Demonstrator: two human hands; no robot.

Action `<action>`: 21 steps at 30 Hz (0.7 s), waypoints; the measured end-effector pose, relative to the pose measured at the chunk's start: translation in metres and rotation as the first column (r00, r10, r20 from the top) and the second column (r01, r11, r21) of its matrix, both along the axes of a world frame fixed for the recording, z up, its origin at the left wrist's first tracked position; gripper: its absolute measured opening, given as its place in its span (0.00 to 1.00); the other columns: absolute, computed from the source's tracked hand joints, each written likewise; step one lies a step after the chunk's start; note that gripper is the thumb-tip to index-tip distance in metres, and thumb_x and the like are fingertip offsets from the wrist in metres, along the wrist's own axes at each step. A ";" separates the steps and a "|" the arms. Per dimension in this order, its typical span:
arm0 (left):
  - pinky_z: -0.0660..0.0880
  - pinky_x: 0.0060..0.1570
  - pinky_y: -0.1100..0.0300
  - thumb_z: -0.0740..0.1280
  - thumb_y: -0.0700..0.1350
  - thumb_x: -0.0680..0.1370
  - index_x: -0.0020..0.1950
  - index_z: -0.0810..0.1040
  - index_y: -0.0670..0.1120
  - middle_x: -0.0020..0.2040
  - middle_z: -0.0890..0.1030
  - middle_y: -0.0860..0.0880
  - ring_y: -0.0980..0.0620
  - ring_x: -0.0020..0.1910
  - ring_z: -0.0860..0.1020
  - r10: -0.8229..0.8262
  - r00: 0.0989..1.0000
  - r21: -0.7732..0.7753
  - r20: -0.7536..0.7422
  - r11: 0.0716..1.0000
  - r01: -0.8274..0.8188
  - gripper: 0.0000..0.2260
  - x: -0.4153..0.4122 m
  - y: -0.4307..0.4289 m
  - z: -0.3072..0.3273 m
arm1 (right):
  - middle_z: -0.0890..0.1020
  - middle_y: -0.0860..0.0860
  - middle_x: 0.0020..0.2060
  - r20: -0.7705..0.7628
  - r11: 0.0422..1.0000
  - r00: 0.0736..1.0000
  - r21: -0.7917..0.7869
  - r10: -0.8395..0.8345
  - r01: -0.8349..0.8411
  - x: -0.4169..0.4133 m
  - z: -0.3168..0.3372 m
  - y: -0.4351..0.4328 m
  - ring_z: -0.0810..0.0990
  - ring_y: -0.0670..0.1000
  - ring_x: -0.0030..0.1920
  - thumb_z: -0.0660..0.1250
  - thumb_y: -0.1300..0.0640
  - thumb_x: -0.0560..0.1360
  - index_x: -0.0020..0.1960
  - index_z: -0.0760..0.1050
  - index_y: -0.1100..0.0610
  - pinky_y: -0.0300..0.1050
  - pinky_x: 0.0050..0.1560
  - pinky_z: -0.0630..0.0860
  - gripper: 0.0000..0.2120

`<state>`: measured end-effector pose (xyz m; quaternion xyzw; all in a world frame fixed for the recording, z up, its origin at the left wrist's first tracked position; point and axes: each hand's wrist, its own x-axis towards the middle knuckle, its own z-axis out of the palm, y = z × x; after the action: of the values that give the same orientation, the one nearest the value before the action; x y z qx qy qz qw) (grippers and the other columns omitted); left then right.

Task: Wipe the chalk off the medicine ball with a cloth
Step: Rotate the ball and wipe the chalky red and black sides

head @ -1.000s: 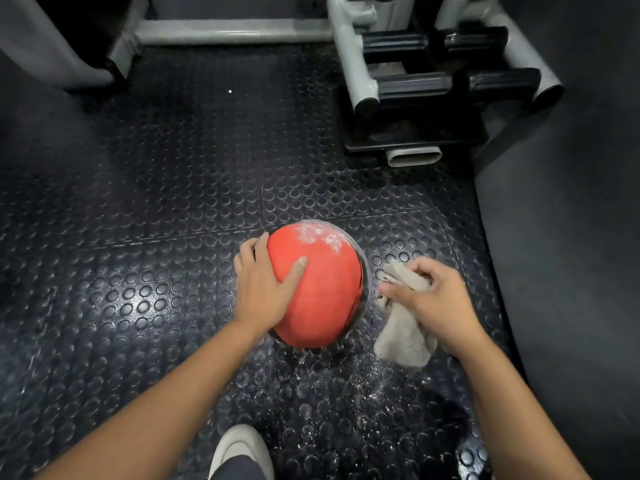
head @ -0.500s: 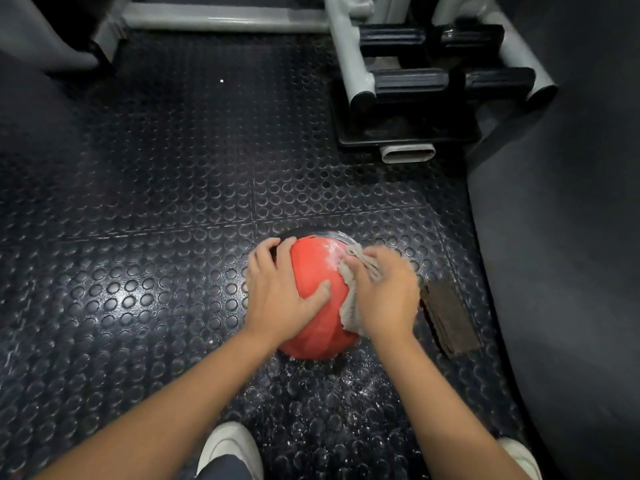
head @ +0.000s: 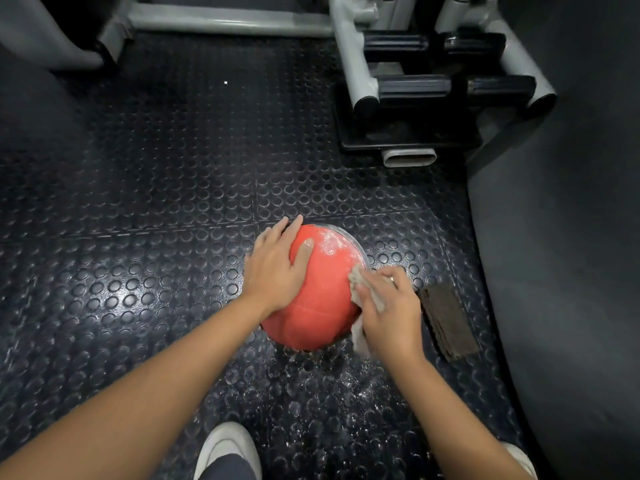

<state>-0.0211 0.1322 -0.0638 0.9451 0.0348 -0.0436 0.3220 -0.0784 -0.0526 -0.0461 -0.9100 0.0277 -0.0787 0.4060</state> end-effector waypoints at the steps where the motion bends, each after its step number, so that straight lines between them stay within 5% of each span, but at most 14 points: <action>1: 0.60 0.72 0.40 0.44 0.66 0.77 0.78 0.59 0.57 0.78 0.60 0.53 0.48 0.77 0.57 -0.003 1.000 -0.008 0.002 1.000 0.003 0.31 0.003 0.003 -0.001 | 0.75 0.46 0.48 0.021 1.000 1.000 0.004 0.008 -0.008 -0.008 -0.004 -0.002 0.77 0.45 0.46 0.69 0.59 0.76 0.57 0.80 0.58 0.29 0.47 0.73 0.11; 6: 0.61 0.71 0.41 0.43 0.66 0.77 0.77 0.61 0.55 0.77 0.62 0.52 0.48 0.75 0.59 -0.034 0.999 0.009 0.038 0.999 0.033 0.32 -0.003 0.002 0.000 | 0.76 0.45 0.50 -0.056 0.999 0.998 -0.014 0.039 -0.040 0.048 0.001 0.006 0.75 0.42 0.47 0.67 0.55 0.78 0.53 0.82 0.54 0.28 0.46 0.69 0.07; 10: 0.62 0.69 0.38 0.44 0.66 0.77 0.77 0.61 0.57 0.77 0.62 0.55 0.49 0.75 0.58 -0.066 0.997 0.037 0.044 0.997 0.065 0.31 -0.007 -0.001 -0.001 | 0.79 0.46 0.50 -0.123 0.991 0.985 -0.051 0.119 -0.126 0.097 0.003 0.014 0.77 0.45 0.50 0.69 0.56 0.77 0.55 0.83 0.54 0.39 0.55 0.74 0.09; 14: 0.63 0.69 0.37 0.43 0.67 0.76 0.77 0.60 0.57 0.76 0.62 0.54 0.50 0.75 0.59 -0.069 0.997 0.034 0.033 0.997 0.068 0.31 -0.006 -0.001 0.001 | 0.79 0.43 0.47 -0.110 0.999 0.994 0.041 0.029 -0.025 0.045 0.004 -0.005 0.77 0.40 0.47 0.70 0.52 0.76 0.51 0.83 0.53 0.22 0.48 0.68 0.07; 18: 0.61 0.69 0.36 0.43 0.66 0.76 0.77 0.60 0.56 0.77 0.61 0.53 0.49 0.75 0.57 -0.087 0.996 0.075 0.031 0.994 0.084 0.32 -0.009 -0.008 0.002 | 0.80 0.44 0.45 -0.071 0.997 0.997 0.074 -0.009 0.015 0.004 -0.006 -0.022 0.79 0.42 0.47 0.73 0.60 0.73 0.50 0.84 0.56 0.27 0.52 0.72 0.06; 21: 0.61 0.68 0.35 0.44 0.67 0.76 0.77 0.58 0.56 0.77 0.60 0.52 0.48 0.75 0.56 -0.097 0.994 0.131 0.041 0.987 0.091 0.32 -0.019 -0.014 0.002 | 0.80 0.43 0.47 -0.102 0.997 0.994 0.078 0.024 -0.016 0.039 0.005 -0.010 0.77 0.41 0.47 0.71 0.59 0.75 0.49 0.84 0.54 0.20 0.49 0.68 0.05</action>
<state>-0.0405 0.1184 -0.0614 0.9653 -0.0145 -0.0341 0.2584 -0.0399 -0.0629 -0.0410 -0.8967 0.0428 -0.0264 0.4398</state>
